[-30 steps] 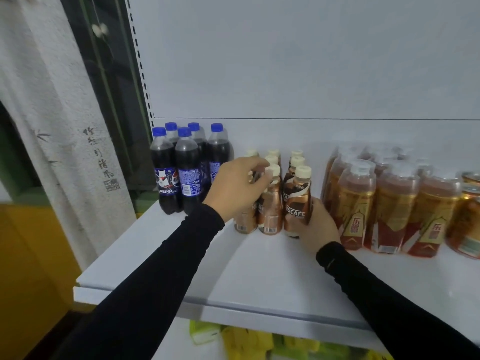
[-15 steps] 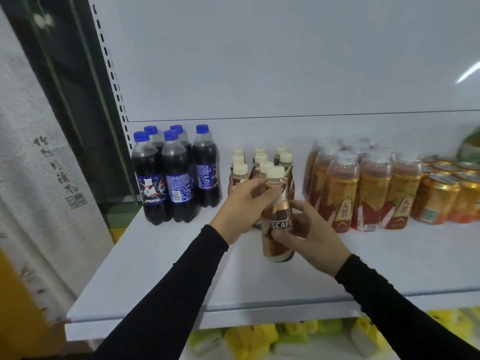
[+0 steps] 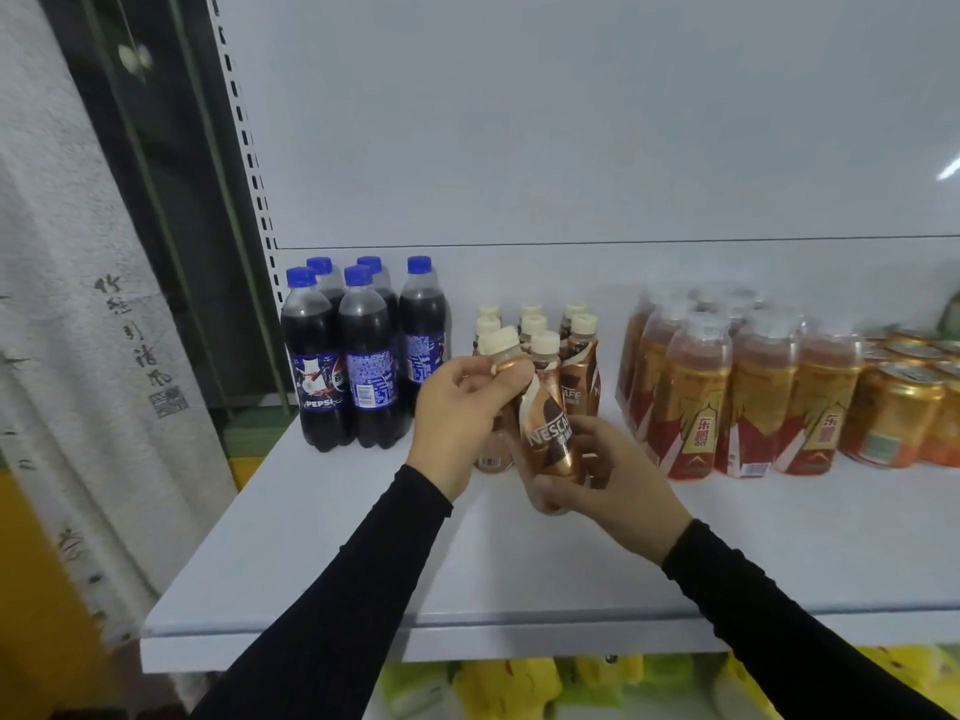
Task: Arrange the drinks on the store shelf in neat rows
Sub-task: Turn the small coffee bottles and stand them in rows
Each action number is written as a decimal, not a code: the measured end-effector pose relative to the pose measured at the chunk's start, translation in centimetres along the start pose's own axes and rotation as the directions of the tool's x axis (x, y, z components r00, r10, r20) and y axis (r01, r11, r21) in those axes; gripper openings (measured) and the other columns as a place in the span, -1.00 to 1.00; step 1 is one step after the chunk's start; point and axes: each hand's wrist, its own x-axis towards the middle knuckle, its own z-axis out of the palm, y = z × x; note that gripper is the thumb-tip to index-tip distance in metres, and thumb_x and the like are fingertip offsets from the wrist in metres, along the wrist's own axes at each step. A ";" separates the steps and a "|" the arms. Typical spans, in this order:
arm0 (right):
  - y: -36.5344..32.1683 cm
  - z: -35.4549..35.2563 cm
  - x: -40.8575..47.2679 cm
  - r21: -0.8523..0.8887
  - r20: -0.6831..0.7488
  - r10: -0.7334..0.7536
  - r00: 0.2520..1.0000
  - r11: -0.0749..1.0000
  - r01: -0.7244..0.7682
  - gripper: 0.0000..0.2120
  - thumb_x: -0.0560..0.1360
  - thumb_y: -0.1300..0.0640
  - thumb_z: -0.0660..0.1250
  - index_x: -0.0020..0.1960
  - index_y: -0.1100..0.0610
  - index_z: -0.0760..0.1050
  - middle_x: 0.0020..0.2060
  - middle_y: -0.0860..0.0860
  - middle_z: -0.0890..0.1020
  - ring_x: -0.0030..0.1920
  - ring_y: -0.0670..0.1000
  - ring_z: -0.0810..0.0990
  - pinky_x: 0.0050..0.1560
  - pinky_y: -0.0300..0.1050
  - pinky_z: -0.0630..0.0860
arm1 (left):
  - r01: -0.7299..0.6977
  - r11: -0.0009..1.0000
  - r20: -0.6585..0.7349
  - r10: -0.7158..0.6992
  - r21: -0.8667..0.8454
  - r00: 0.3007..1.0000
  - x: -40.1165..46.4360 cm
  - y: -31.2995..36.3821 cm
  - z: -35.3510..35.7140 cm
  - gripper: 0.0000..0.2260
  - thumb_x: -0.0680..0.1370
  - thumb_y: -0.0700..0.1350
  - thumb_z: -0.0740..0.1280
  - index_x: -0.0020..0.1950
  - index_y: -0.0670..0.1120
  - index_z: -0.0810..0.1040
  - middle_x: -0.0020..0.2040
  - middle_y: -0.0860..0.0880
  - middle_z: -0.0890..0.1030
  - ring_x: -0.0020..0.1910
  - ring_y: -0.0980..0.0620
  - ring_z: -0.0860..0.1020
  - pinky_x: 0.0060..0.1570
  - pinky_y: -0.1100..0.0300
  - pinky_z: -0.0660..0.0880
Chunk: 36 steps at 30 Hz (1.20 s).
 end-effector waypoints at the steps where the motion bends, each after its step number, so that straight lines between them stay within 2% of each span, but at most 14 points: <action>1: 0.1 -0.3 0.1 0.074 0.004 0.015 1.000 0.997 -0.015 -0.34 0.26 -0.17 0.55 0.29 -0.10 0.39 0.14 -0.10 0.61 0.08 -0.09 0.62 0.13 -0.10 0.59 | -0.018 1.000 -0.002 0.018 -0.004 1.000 -0.1 0.1 0.2 -0.66 0.46 -0.08 0.53 0.18 -0.15 0.59 -0.03 -0.09 0.72 -0.06 -0.01 0.71 -0.09 0.09 0.65; 4: 0.3 -1.1 0.2 0.271 0.080 0.032 0.996 0.961 -0.052 -0.24 0.21 -0.18 0.60 0.31 0.03 0.43 0.14 0.00 0.65 0.10 -0.05 0.65 0.07 -0.11 0.61 | -0.032 0.999 0.086 0.033 -0.017 0.996 -0.4 0.3 0.5 -0.75 0.56 -0.11 0.42 0.20 -0.15 0.62 0.02 -0.11 0.72 -0.04 0.00 0.70 -0.05 0.15 0.61; 7: 0.8 -1.5 0.3 0.434 0.162 0.035 0.986 0.895 -0.103 -0.23 0.23 -0.19 0.46 0.36 0.10 0.43 0.13 0.04 0.67 0.13 0.06 0.65 0.14 0.05 0.60 | 0.046 0.995 0.159 -0.031 -0.088 0.987 -0.6 0.5 0.4 -0.72 0.58 -0.10 0.38 0.29 -0.10 0.58 0.10 -0.12 0.69 0.00 0.01 0.67 -0.03 0.13 0.59; 9: 1.0 -1.8 0.3 0.498 0.218 0.041 0.975 0.854 -0.147 -0.30 0.29 -0.16 0.44 0.36 0.11 0.43 0.11 0.05 0.67 0.13 0.10 0.65 0.14 0.07 0.59 | 0.076 0.989 0.168 -0.054 -0.127 0.984 -1.0 0.7 0.5 -0.70 0.57 -0.10 0.39 0.30 -0.12 0.57 0.06 -0.08 0.70 -0.04 0.03 0.68 -0.06 0.13 0.59; 11: 1.0 -2.1 0.3 0.460 0.244 0.020 0.970 0.878 -0.134 -0.32 0.30 -0.20 0.41 0.34 0.05 0.44 0.10 0.00 0.67 0.14 0.06 0.64 0.15 0.02 0.59 | 0.050 0.993 0.142 -0.034 -0.110 0.989 -1.3 0.8 0.8 -0.70 0.56 -0.10 0.40 0.28 -0.14 0.57 -0.02 -0.04 0.71 -0.08 0.06 0.69 -0.11 0.15 0.59; 14: 0.9 -2.2 0.3 0.136 0.228 -0.040 0.973 0.991 0.009 -0.17 0.23 -0.45 0.35 0.38 -0.04 0.41 0.13 -0.14 0.61 0.10 -0.16 0.60 0.12 -0.16 0.55 | 0.012 0.996 0.064 -0.007 -0.090 0.998 -1.7 0.8 1.3 -0.67 0.53 -0.12 0.44 0.28 -0.16 0.55 -0.04 -0.03 0.72 -0.09 0.06 0.69 -0.15 0.17 0.59; 16: 1.1 -2.1 0.3 0.021 0.169 -0.057 0.984 0.998 0.055 -0.18 0.22 -0.46 0.38 0.37 -0.08 0.41 0.11 -0.18 0.59 0.04 -0.20 0.59 0.04 -0.23 0.54 | 0.004 0.997 0.013 -0.003 -0.080 1.000 -1.8 0.8 1.6 -0.64 0.50 -0.14 0.48 0.27 -0.15 0.54 -0.03 -0.06 0.72 -0.10 0.06 0.70 -0.19 0.21 0.60; 19: 1.3 -2.2 0.2 0.184 0.134 -0.067 0.989 0.982 0.042 -0.35 0.29 -0.25 0.51 0.30 -0.06 0.45 0.08 -0.13 0.64 0.06 -0.06 0.64 0.05 -0.09 0.62 | -0.017 0.998 -0.010 0.017 -0.054 1.000 -1.7 0.7 2.0 -0.62 0.46 -0.11 0.51 0.24 -0.14 0.56 -0.03 -0.08 0.71 -0.08 0.03 0.70 -0.14 0.20 0.61; 21: 1.2 -2.4 0.0 0.334 0.144 -0.067 0.987 0.942 0.016 -0.46 0.36 -0.10 0.49 0.28 0.01 0.46 0.03 -0.12 0.68 0.05 -0.04 0.66 -0.01 -0.15 0.62 | -0.022 0.999 0.025 0.023 -0.038 0.999 -1.8 0.6 2.1 -0.64 0.47 -0.06 0.48 0.23 -0.11 0.60 -0.03 -0.04 0.71 -0.04 0.02 0.69 -0.07 0.16 0.61; 23: 1.2 -2.4 -0.1 0.427 0.181 -0.058 0.982 0.904 -0.025 -0.53 0.44 -0.11 0.46 0.26 0.03 0.46 0.00 -0.15 0.69 0.06 -0.07 0.66 -0.01 -0.17 0.61 | 0.004 0.999 0.063 -0.001 -0.052 0.998 -1.8 0.7 2.1 -0.73 0.54 -0.06 0.42 0.21 -0.10 0.61 -0.06 -0.01 0.71 -0.08 0.06 0.68 -0.09 0.18 0.59; 27: 1.4 -2.7 0.0 0.517 0.248 -0.023 0.969 0.849 -0.112 -0.57 0.43 -0.08 0.28 0.26 0.03 0.50 0.01 -0.13 0.69 0.10 -0.02 0.65 0.10 -0.04 0.60 | 0.054 0.993 0.102 -0.044 -0.101 0.994 -1.8 1.3 2.0 -0.76 0.57 -0.09 0.38 0.20 -0.14 0.59 -0.09 -0.04 0.69 -0.15 0.06 0.65 -0.17 0.18 0.58; 30: 1.0 -2.7 -0.2 0.464 0.244 -0.051 0.968 0.883 -0.071 -0.56 0.43 -0.18 0.29 0.24 -0.03 0.49 0.02 -0.20 0.66 0.11 -0.10 0.63 0.06 -0.13 0.60 | 0.024 0.996 0.069 -0.017 -0.091 0.997 -1.7 1.5 2.2 -0.77 0.55 -0.10 0.42 0.17 -0.16 0.59 -0.13 -0.04 0.70 -0.18 0.06 0.66 -0.19 0.18 0.61; 33: 0.6 -2.5 0.1 0.240 0.175 -0.104 0.979 0.969 0.060 -0.35 0.24 -0.45 0.37 0.22 -0.13 0.47 0.00 -0.26 0.63 0.06 -0.15 0.61 0.02 -0.17 0.61 | -0.013 0.996 0.035 0.017 -0.092 0.999 -1.7 1.6 2.3 -0.76 0.53 -0.10 0.44 0.15 -0.15 0.60 -0.17 -0.01 0.71 -0.22 0.08 0.67 -0.19 0.20 0.63; 36: 1.1 -2.2 0.4 0.288 0.108 -0.089 0.990 0.956 0.054 -0.32 0.21 -0.35 0.42 0.25 -0.08 0.48 0.04 -0.17 0.66 0.08 -0.10 0.63 -0.01 -0.16 0.62 | -0.025 0.997 0.028 0.028 -0.077 0.999 -1.6 1.6 2.3 -0.65 0.44 -0.04 0.49 0.15 -0.15 0.59 -0.13 -0.03 0.72 -0.17 0.05 0.69 -0.20 0.20 0.61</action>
